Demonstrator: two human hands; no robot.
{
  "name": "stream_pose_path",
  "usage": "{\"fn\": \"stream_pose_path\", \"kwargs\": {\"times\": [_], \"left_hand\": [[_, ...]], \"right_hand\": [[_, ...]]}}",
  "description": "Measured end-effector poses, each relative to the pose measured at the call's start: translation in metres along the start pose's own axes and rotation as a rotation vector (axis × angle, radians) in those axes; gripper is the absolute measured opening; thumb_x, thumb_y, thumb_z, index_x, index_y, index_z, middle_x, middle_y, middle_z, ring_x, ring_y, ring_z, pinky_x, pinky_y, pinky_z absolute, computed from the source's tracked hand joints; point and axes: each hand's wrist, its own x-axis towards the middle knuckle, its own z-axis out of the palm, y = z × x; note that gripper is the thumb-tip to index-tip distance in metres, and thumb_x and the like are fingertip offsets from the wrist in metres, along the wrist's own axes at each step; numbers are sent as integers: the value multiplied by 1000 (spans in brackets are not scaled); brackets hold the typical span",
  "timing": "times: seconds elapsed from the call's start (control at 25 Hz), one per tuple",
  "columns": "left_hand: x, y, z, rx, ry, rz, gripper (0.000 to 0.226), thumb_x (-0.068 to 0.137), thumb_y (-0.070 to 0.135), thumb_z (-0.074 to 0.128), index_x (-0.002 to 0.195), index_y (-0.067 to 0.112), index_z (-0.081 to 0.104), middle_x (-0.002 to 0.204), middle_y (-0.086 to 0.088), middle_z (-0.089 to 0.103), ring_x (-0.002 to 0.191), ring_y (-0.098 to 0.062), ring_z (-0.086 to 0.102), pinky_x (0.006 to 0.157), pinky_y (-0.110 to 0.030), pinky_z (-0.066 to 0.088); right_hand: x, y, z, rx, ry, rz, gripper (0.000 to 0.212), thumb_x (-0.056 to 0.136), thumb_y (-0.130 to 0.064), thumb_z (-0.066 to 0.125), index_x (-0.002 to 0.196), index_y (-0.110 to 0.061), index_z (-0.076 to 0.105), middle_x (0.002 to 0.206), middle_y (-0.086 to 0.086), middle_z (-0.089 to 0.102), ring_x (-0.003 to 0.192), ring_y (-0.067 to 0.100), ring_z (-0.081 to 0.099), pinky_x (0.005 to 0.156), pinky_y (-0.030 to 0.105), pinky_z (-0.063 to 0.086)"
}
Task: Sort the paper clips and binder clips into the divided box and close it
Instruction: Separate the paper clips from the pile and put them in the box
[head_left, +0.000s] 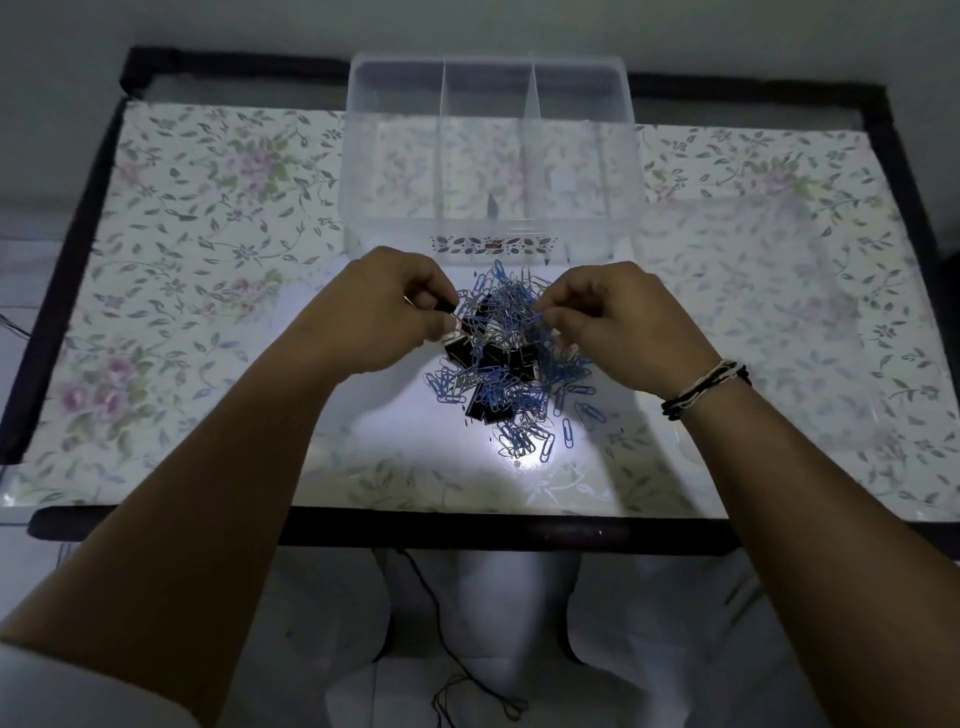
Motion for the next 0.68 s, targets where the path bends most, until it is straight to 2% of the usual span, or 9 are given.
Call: {"fn": "stream_pose_path", "kwargs": {"times": [0.08,0.2,0.32,0.4,0.48,0.6,0.68], "left_hand": [[2,-3,-2,55,37,5,10,87,15,74,95,20,73,82,-3,72,76,-16,69,72,-29,53],[4,-8,-3,165,97,-11,10,90,14,66,95,21,72,85,0,69,76,-15,64,61,-20,43],[5,-10,-2,256,132,-23,17,91,8,58,97,16,72,93,-2,70,76,-16,58,57,-17,38],[6,-11,-1,286,145,-43,23,91,4,53,100,14,71,98,-3,70,77,-18,57,56,-19,37],[6,-15,-1,347,150,-53,27,90,4,50,107,14,69,106,-7,69,84,-24,59,60,-24,42],[4,-13,4,542,193,-39,32,91,16,57,122,11,60,119,-16,57,97,-37,61,81,-43,52],[1,-4,11,616,230,-12,43,90,31,64,125,9,54,120,-17,51,95,-38,61,82,-49,53]], "right_hand": [[0,4,2,-154,4,-5,14,92,-22,62,98,-25,75,90,-7,67,73,11,61,67,24,44],[-2,1,13,-262,11,-103,23,88,-37,66,107,-25,73,101,-1,61,79,17,58,74,31,48],[-4,-8,28,-299,-24,-151,19,87,-38,69,99,-24,73,97,-3,64,84,17,61,73,33,52],[-1,-10,23,-150,-15,-68,13,88,-34,69,90,-22,74,89,-6,70,73,9,61,70,26,51],[0,-12,12,114,-29,57,16,89,-30,70,86,-16,75,81,-2,73,66,7,62,68,24,52],[1,-11,-2,430,-53,195,16,91,-18,68,87,-3,73,79,10,76,68,19,71,71,42,60],[3,-2,-10,459,18,260,11,90,-12,67,86,-2,70,79,12,75,66,19,73,66,40,60]]}}
